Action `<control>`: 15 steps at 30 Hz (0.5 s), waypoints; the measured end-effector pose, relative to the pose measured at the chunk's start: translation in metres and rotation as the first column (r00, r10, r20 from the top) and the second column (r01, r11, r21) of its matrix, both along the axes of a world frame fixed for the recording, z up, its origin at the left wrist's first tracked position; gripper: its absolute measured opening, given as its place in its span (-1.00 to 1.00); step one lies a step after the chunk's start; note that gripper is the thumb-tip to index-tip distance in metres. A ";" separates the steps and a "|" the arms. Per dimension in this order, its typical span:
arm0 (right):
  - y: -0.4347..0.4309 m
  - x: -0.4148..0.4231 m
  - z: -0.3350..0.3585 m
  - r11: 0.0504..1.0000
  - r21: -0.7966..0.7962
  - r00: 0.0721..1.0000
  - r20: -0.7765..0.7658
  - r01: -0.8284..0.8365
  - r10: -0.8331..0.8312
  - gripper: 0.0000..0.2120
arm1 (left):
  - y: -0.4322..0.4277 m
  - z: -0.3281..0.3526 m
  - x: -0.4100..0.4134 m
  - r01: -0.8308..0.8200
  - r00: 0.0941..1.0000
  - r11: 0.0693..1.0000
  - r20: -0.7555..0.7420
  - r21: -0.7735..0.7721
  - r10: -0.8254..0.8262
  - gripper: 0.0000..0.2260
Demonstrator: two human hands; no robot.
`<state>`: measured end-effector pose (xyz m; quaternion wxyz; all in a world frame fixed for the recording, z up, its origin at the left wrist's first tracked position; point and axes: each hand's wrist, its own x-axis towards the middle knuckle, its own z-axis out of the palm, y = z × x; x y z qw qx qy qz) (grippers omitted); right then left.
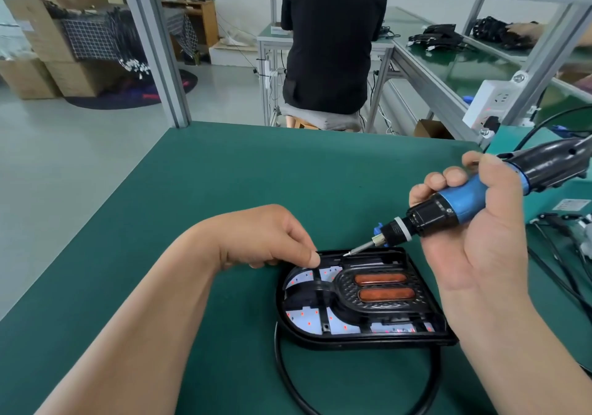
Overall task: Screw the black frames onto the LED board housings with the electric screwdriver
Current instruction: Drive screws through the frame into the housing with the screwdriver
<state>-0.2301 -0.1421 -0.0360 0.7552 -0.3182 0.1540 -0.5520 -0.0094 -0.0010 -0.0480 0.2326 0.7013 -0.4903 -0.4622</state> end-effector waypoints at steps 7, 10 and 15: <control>0.005 0.002 0.002 0.997 -0.066 0.999 -0.022 -0.037 0.035 -0.92 | -0.006 -0.005 -0.009 -0.011 0.991 0.994 -0.133 -0.112 -0.004 -0.81; 0.008 0.003 0.003 0.991 -0.119 0.997 -0.052 -0.067 0.061 -0.95 | -0.008 -0.006 -0.010 -0.016 0.987 0.992 -0.159 -0.123 -0.004 -0.86; 0.013 0.006 0.003 0.974 -0.201 0.991 -0.097 -0.108 0.090 -0.92 | -0.009 -0.005 -0.012 -0.031 0.985 0.994 -0.172 -0.103 0.013 -0.78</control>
